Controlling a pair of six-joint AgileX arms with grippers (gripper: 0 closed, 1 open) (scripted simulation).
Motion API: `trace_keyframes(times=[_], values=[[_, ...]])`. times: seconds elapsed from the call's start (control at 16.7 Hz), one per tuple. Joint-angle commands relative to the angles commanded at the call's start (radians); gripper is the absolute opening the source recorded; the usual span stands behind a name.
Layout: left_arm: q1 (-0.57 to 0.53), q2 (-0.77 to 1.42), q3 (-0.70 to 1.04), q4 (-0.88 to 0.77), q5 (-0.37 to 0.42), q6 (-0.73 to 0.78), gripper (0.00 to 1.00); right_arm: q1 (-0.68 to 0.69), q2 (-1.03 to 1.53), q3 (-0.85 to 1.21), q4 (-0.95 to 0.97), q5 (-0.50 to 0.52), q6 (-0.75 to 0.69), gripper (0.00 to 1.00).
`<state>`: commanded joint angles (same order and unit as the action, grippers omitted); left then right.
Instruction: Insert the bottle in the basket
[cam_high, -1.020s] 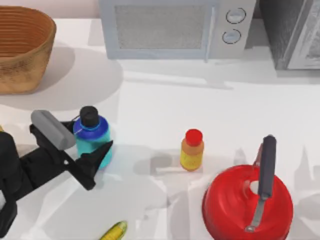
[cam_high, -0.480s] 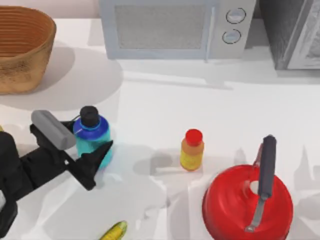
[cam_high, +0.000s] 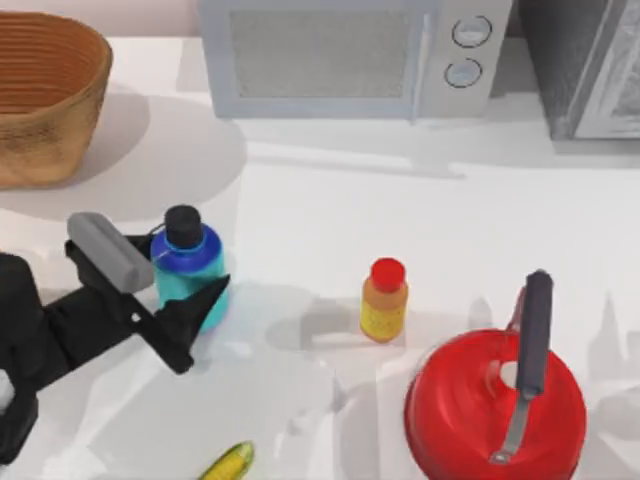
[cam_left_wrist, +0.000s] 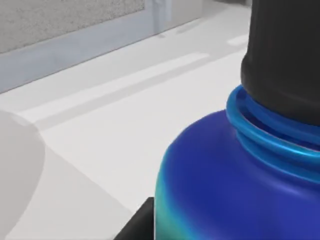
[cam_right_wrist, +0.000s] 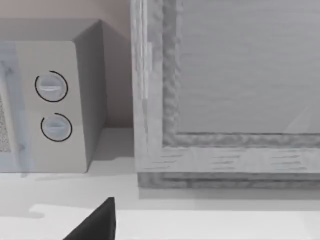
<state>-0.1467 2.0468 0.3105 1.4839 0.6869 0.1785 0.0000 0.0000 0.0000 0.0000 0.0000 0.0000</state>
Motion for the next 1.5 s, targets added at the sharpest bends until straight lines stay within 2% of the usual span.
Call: trace_keyframes(times=[0.3,0.6,0.84,1.02,1.2,1.5], values=[[0.027,-0.035,0.242,-0.259,0.178,0.049,0.00,0.000,0.000,0.000,0.000,0.000,0.000,1.00],[0.119,-0.066,0.603,-0.685,0.397,0.115,0.00,0.000,0.000,0.000,0.000,0.000,0.000,1.00],[0.246,-0.093,0.902,-1.043,0.529,0.171,0.00,0.000,0.000,0.000,0.000,0.000,0.000,1.00],[0.376,-0.092,1.097,-1.295,0.587,0.210,0.00,0.000,0.000,0.000,0.000,0.000,0.000,1.00],[0.509,-0.075,1.238,-1.484,0.612,0.243,0.00,0.000,0.000,0.000,0.000,0.000,0.000,1.00],[0.642,-0.063,1.346,-1.619,0.613,0.275,0.00,0.000,0.000,0.000,0.000,0.000,0.000,1.00]])
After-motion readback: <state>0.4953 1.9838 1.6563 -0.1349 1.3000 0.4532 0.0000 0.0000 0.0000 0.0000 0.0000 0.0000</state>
